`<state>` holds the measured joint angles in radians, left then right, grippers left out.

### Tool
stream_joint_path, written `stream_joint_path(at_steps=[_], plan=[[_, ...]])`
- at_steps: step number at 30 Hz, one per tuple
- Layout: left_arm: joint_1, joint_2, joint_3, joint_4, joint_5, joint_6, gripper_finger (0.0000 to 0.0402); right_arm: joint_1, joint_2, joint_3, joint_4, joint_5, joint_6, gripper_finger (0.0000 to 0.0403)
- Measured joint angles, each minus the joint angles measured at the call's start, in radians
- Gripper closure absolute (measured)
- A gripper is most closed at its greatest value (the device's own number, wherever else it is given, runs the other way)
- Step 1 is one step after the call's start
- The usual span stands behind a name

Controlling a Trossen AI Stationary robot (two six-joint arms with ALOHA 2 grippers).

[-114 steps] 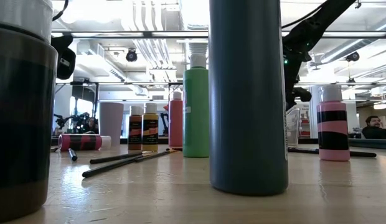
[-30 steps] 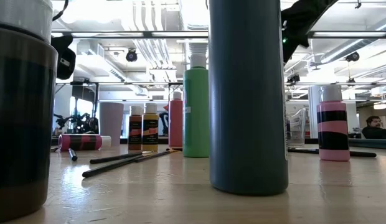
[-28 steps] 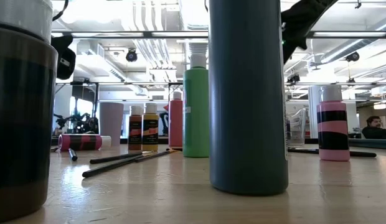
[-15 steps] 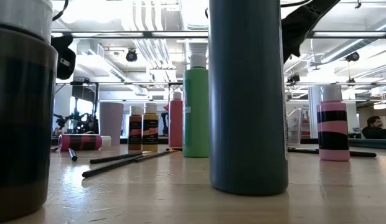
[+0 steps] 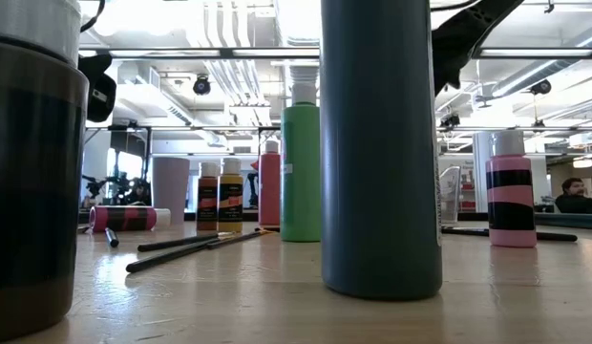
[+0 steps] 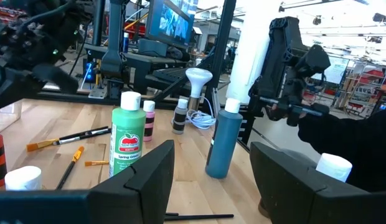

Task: Pick & Place Paint Supplies
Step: Put the blue paint bottle into the transparent bin

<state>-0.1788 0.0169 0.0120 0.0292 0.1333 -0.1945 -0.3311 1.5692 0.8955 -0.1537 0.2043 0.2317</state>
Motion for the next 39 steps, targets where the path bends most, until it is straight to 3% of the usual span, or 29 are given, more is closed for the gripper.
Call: stream_joint_path(at_steps=[5, 13, 23, 29, 39], plan=[[0.000, 0.000, 0.000, 0.000, 0.000, 0.000, 0.0186, 0.046, -0.088, 0.000, -0.041, -0.001, -0.003, 0.0394], [0.000, 0.000, 0.000, 0.000, 0.000, 0.000, 0.0186, 0.169, -0.331, 0.000, -0.078, 0.012, -0.027, 0.0394], [0.000, 0.000, 0.000, 0.000, 0.000, 0.000, 0.0186, 0.523, -0.549, 0.001, -0.082, 0.250, -0.059, 0.0394], [0.000, 0.000, 0.000, 0.000, 0.000, 0.000, 0.0186, 0.748, -0.517, 0.002, -0.080, 0.271, -0.019, 0.0394], [0.000, 0.000, 0.000, 0.000, 0.000, 0.000, 0.0186, 1.014, -0.249, 0.101, -0.074, 0.267, 0.062, 0.0394]])
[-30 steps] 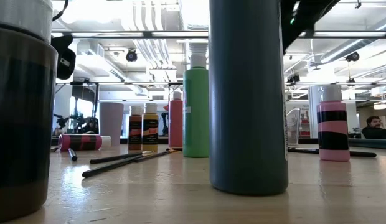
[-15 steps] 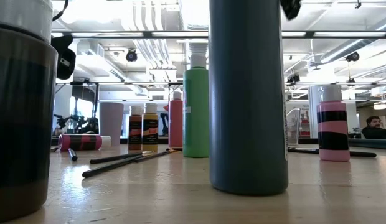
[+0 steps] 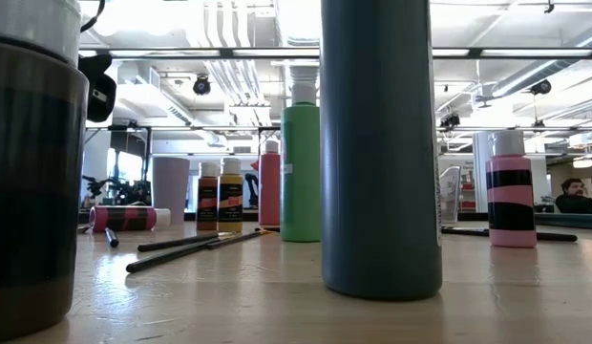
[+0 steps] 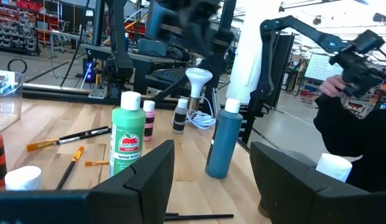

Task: Pick & Place Paint Supplies
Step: Put the blue paint bottle into the transparent bin

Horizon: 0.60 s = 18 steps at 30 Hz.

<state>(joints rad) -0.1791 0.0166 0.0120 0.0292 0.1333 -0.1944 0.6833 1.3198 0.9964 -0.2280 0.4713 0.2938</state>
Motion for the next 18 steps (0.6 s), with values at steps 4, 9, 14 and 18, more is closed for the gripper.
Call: stream_joint_path(at_steps=[4, 9, 14, 18], plan=[[0.000, 0.000, 0.000, 0.000, 0.000, 0.000, 0.0186, 0.035, 0.114, 0.073, -0.001, 0.001, 0.040, 0.0389], [0.000, 0.000, 0.000, 0.000, 0.000, 0.000, 0.0186, 0.041, 0.228, 0.158, -0.043, 0.001, 0.056, 0.0351], [0.000, 0.000, 0.000, 0.000, 0.000, 0.000, 0.0186, 0.039, 0.283, 0.228, -0.135, 0.004, 0.119, 0.0293], [0.000, 0.000, 0.000, 0.000, 0.000, 0.000, 0.0186, 0.039, 0.306, 0.233, -0.135, 0.004, 0.150, 0.0250]])
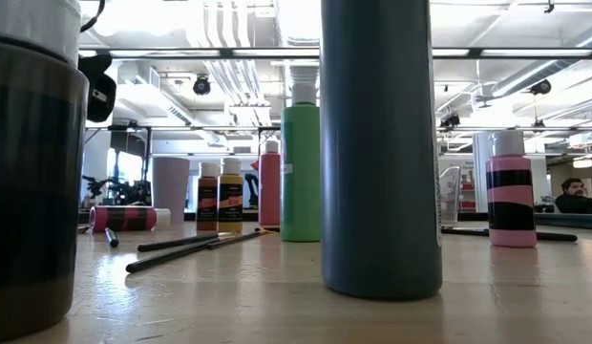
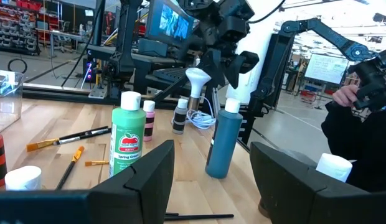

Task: Pick & Place Paint Supplies
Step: Put the blue paint bottle into the transparent bin

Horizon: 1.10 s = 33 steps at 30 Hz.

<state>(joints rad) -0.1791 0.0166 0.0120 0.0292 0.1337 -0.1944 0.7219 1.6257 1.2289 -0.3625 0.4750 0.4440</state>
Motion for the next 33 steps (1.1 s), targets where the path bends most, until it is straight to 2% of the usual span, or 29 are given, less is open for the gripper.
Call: stream_joint_path(at_steps=[8, 33], plan=[[0.000, 0.000, 0.000, 0.000, 0.000, 0.000, 0.0186, -0.021, 0.030, -0.005, 0.028, 0.001, 0.020, 0.0195], [0.000, 0.000, 0.000, 0.000, 0.000, 0.000, 0.0186, -0.080, 0.091, -0.006, 0.111, -0.030, 0.028, 0.0135]])
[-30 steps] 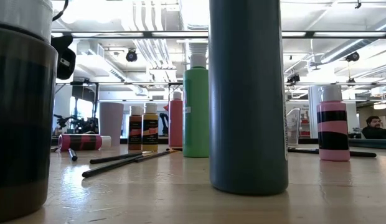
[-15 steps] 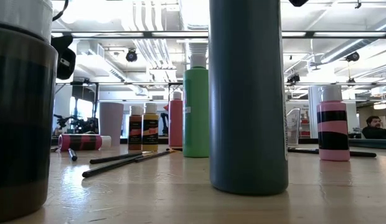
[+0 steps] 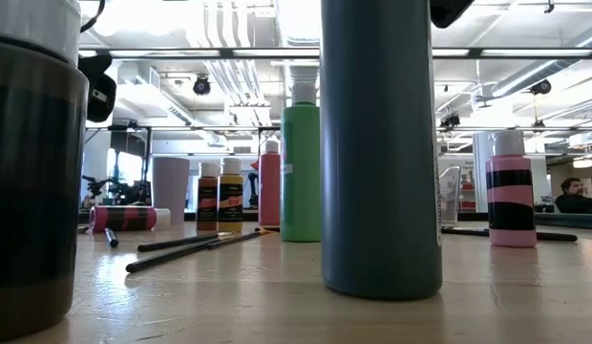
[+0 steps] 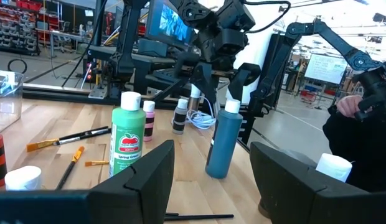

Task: Pick & Place Paint Supplies
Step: Put the blue paint bottle into the transparent bin

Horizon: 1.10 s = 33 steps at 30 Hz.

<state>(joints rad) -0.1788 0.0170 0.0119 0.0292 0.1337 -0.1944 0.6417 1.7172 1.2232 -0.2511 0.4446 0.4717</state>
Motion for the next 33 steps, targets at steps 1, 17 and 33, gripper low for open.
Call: stream_joint_path(at_steps=[1, 17, 33], plan=[[0.000, 0.000, 0.000, 0.000, 0.000, 0.000, 0.0186, -0.002, 0.000, 0.000, 0.002, 0.000, 0.000, 0.0134], [0.000, 0.000, 0.000, 0.000, 0.000, 0.000, 0.0186, -0.009, 0.044, 0.000, 0.063, -0.012, 0.004, 0.0166], [0.000, 0.000, 0.000, 0.000, 0.000, 0.000, 0.0186, -0.028, 0.046, 0.000, 0.069, -0.008, -0.004, 0.0212]])
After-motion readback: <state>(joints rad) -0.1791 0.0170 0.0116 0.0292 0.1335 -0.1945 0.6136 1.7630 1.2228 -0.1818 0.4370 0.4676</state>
